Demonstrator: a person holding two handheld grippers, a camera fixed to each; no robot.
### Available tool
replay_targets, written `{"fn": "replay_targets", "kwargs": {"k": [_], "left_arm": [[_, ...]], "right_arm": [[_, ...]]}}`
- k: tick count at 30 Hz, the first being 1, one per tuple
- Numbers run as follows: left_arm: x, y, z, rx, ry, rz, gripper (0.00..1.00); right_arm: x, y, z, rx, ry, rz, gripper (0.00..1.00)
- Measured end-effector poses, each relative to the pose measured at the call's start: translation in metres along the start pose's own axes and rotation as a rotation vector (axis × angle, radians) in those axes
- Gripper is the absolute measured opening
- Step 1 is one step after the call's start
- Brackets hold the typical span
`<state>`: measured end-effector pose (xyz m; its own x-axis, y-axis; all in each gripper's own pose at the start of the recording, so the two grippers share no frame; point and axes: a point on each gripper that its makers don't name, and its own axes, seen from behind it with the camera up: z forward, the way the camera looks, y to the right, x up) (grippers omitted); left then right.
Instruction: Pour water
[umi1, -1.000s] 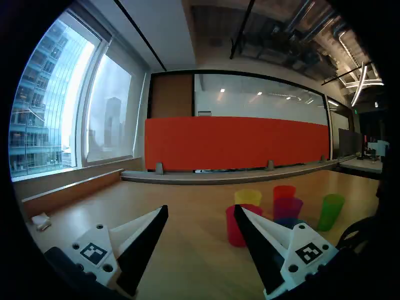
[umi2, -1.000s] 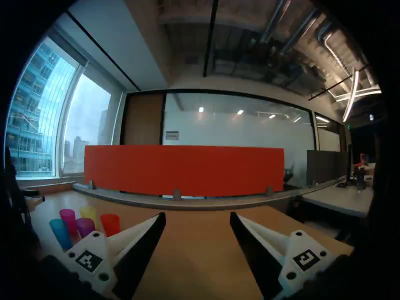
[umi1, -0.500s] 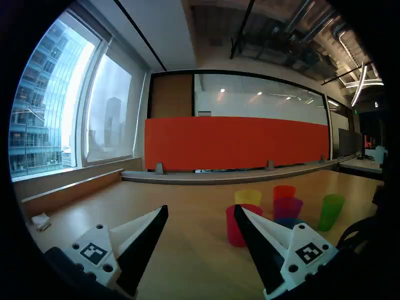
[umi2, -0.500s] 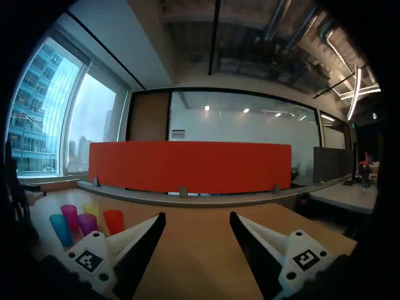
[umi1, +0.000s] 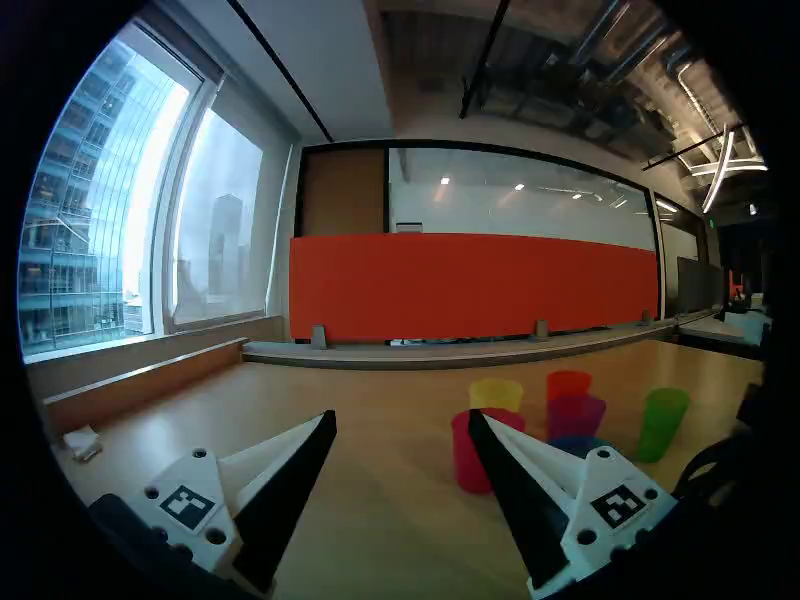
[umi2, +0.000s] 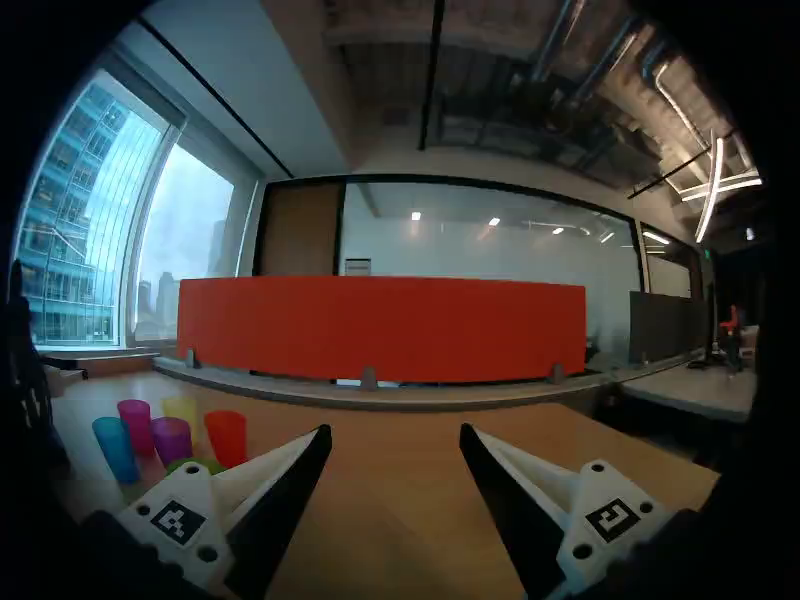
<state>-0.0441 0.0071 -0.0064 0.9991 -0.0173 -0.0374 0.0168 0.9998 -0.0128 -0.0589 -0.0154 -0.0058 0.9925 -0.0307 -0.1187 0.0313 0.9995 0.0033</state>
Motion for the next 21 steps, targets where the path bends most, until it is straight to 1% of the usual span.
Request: {"fn": "replay_targets", "kwargs": {"k": [5, 9, 21], "left_arm": [[0.000, 0.000, 0.000, 0.000, 0.000, 0.000, 0.98], [0.000, -0.001, 0.000, 0.000, 0.000, 0.000, 0.98], [0.000, -0.001, 0.000, 0.000, 0.000, 0.000, 0.98]], "right_arm": [[-0.011, -0.001, 0.003, -0.005, -0.014, 0.022, 0.99], [-0.019, 0.000, 0.004, -0.010, -0.027, 0.024, 0.99], [-0.032, 0.005, 0.006, -0.021, -0.049, 0.030, 0.99]]}}
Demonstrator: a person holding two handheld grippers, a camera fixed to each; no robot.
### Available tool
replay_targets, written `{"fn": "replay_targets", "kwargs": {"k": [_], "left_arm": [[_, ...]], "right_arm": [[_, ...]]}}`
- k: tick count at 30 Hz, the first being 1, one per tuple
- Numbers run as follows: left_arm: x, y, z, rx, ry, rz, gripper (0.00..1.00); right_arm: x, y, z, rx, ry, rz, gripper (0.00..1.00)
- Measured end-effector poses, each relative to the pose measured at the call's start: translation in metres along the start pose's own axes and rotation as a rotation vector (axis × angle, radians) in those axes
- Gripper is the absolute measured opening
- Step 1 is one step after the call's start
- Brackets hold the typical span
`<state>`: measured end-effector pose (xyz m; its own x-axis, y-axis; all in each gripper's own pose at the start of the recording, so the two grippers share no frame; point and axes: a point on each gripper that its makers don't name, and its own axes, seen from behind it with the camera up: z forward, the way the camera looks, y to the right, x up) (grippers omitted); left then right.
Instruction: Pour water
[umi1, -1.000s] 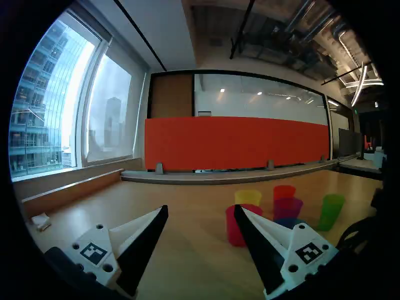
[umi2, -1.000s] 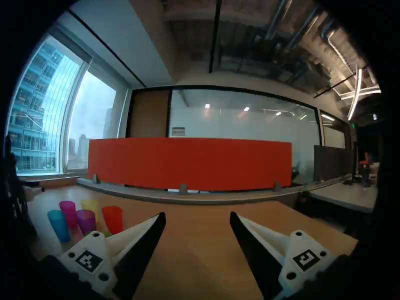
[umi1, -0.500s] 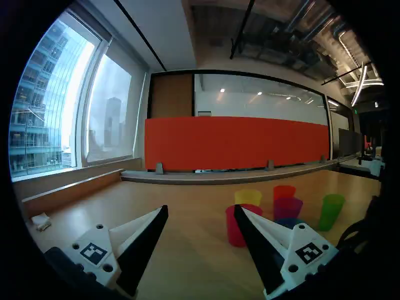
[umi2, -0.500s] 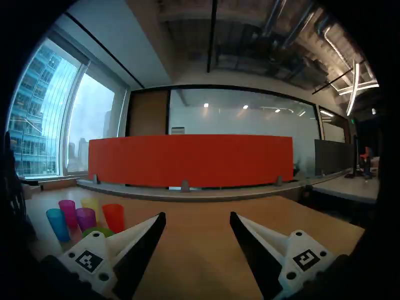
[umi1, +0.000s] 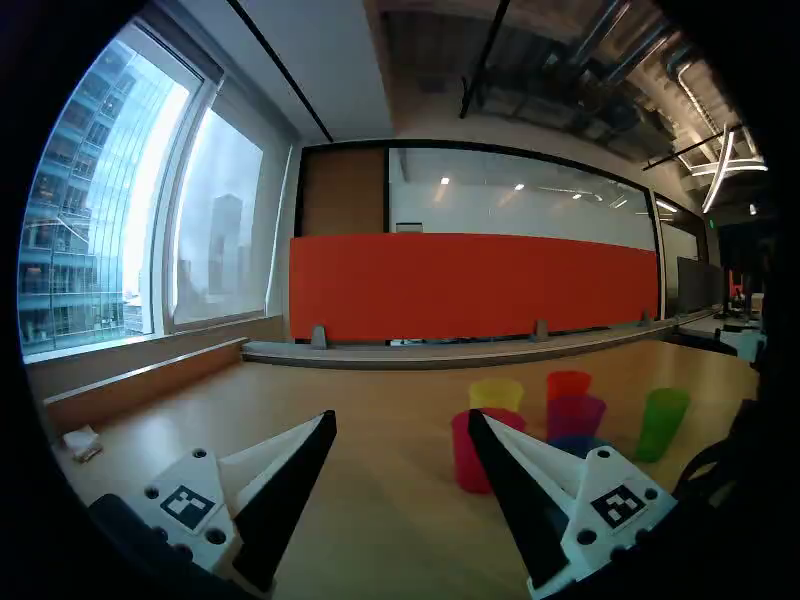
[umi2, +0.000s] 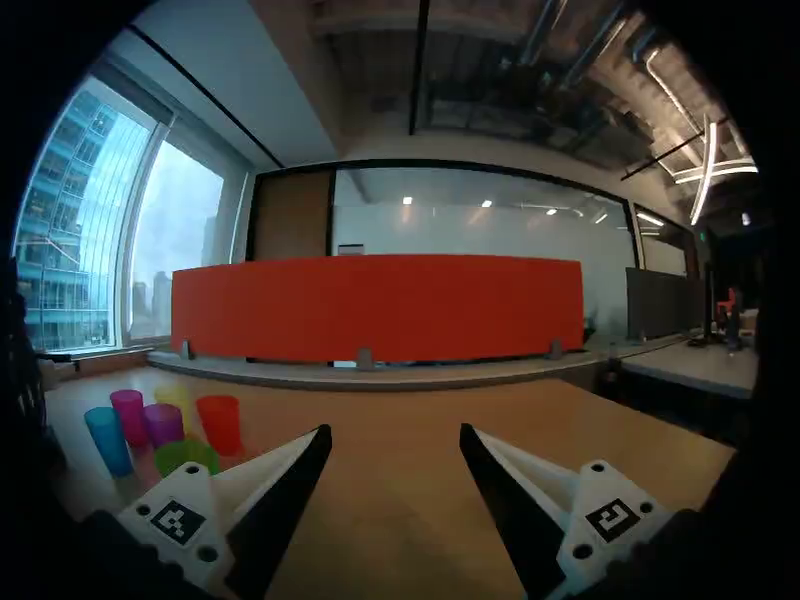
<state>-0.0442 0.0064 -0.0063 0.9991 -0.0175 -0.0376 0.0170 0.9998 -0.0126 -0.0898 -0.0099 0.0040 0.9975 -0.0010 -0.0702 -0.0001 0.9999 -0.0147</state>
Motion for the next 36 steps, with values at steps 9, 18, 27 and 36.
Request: {"fn": "replay_targets", "kwargs": {"k": [9, 18, 27, 36], "left_arm": [[-0.0002, -0.0001, 0.0002, 0.000, 0.000, 0.000, 0.98], [-0.0002, 0.0004, 0.0002, 0.000, 0.000, 0.000, 0.98], [-0.0001, 0.0003, 0.0001, 0.000, 0.000, 0.000, 0.98], [-0.0002, 0.0008, -0.0001, 0.000, 0.000, 0.000, 0.98]], "right_arm": [[-0.0049, 0.0012, 0.0012, -0.007, -0.021, -0.011, 0.99], [-0.0050, 0.0025, 0.0004, -0.012, -0.020, -0.011, 0.99], [-0.0061, 0.0028, -0.0004, -0.011, -0.022, -0.009, 0.99], [-0.0059, 0.0031, 0.0000, -0.011, -0.022, -0.010, 0.99]]}}
